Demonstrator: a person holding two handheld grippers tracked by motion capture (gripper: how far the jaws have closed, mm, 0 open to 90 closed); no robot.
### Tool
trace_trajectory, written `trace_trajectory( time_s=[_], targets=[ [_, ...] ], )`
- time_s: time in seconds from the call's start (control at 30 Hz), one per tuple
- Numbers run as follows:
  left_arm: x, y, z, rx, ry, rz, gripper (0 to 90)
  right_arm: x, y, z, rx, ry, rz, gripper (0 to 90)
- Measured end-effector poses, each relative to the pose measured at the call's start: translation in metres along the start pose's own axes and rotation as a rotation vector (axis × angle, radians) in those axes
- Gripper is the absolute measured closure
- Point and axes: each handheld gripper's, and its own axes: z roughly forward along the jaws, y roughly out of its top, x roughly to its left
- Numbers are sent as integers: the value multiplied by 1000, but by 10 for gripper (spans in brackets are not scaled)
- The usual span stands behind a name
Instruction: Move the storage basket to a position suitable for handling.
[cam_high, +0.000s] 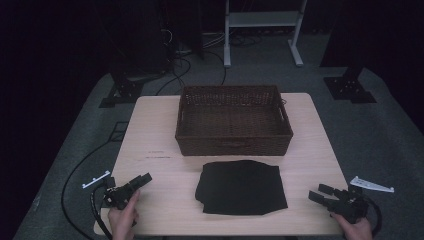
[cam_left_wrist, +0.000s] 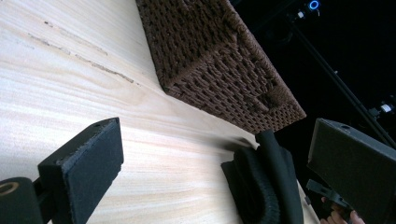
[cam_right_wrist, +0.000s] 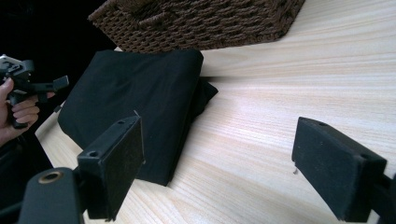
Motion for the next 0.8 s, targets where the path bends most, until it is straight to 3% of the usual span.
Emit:
trace_trajectory(
  time_s=[0.33,0.57,0.8],
  targets=[
    [-2,-2,0,6,2,2,22,4,1,4,-1,9,25,155],
    [-6,-5,13,32,-19,-3,20,11,0,11,13,9,55,154],
    [-20,-15,26,44,-23,1,20,18,-1,26,60,17,80,154]
  ],
)
